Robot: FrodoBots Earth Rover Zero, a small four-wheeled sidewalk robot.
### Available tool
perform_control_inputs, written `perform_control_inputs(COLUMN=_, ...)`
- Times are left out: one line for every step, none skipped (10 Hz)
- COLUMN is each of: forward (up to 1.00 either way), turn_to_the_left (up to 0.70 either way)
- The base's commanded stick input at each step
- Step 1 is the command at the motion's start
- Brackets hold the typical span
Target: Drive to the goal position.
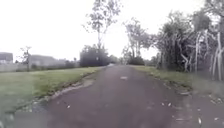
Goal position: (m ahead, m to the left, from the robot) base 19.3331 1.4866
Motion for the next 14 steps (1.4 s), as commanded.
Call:
perform_control_inputs(forward=0.85, turn_to_the_left=-0.34)
perform_control_inputs(forward=0.85, turn_to_the_left=0.00)
perform_control_inputs(forward=0.85, turn_to_the_left=0.00)
perform_control_inputs(forward=0.85, turn_to_the_left=0.00)
perform_control_inputs(forward=0.85, turn_to_the_left=0.00)
perform_control_inputs(forward=0.85, turn_to_the_left=-0.02)
perform_control_inputs(forward=0.85, turn_to_the_left=-0.21)
perform_control_inputs(forward=0.85, turn_to_the_left=-0.34)
perform_control_inputs(forward=0.85, turn_to_the_left=-0.34)
perform_control_inputs(forward=0.85, turn_to_the_left=-0.12)
perform_control_inputs(forward=0.85, turn_to_the_left=0.00)
perform_control_inputs(forward=0.85, turn_to_the_left=0.00)
perform_control_inputs(forward=0.85, turn_to_the_left=0.00)
perform_control_inputs(forward=0.85, turn_to_the_left=0.00)
